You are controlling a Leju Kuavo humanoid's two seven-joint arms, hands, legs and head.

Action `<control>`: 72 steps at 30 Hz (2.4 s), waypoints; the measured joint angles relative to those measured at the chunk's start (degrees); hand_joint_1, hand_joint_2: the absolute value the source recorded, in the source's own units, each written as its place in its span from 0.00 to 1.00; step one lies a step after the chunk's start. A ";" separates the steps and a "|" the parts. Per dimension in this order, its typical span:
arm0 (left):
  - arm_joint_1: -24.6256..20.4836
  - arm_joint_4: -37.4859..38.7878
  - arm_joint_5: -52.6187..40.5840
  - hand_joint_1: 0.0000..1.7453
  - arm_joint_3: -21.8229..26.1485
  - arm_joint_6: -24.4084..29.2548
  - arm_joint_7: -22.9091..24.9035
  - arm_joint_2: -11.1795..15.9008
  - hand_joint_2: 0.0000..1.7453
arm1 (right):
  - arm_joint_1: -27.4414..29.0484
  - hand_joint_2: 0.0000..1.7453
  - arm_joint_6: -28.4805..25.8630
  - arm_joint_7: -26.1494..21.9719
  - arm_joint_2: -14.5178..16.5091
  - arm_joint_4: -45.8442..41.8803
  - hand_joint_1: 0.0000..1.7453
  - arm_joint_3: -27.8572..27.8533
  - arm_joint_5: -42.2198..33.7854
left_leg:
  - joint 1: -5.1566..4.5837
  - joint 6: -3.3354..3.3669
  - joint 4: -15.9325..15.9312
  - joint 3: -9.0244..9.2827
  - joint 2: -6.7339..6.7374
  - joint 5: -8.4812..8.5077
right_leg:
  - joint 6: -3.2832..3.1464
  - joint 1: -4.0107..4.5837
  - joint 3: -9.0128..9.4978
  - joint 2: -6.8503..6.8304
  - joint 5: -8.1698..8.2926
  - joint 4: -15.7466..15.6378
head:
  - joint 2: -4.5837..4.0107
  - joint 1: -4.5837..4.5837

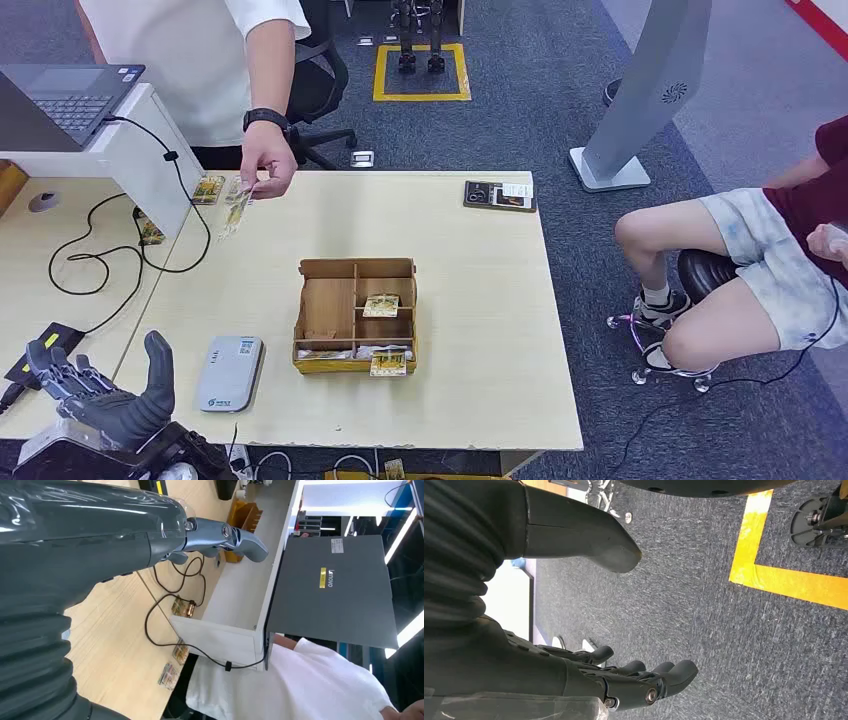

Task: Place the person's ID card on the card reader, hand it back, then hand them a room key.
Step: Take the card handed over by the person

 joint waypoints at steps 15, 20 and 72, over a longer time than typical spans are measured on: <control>-2.29 1.89 -18.37 0.00 0.13 0.02 -0.19 0.04 1.00 | -0.06 1.00 1.19 0.25 0.00 -0.13 0.00 0.06 1.04 | 0.00 0.00 0.01 0.01 0.01 0.00 | 0.00 0.00 -0.03 0.02 0.00 -0.01 | 0.00 -0.01; -3.77 3.08 -21.23 0.00 0.59 0.04 -0.20 0.04 1.00 | -0.09 1.00 1.30 0.43 0.00 -0.13 0.00 0.10 1.05 | 0.00 0.00 0.01 0.01 0.01 0.00 | 0.00 0.00 -0.03 0.03 0.01 -0.01 | 0.00 0.00; -10.59 10.64 -46.52 1.00 3.74 0.09 1.10 0.00 1.00 | -0.41 1.00 3.33 1.45 -0.09 -0.19 0.00 2.93 3.05 | 0.00 0.00 0.02 0.01 0.02 0.00 | 0.00 0.00 -0.05 0.07 0.01 -0.01 | 0.00 0.00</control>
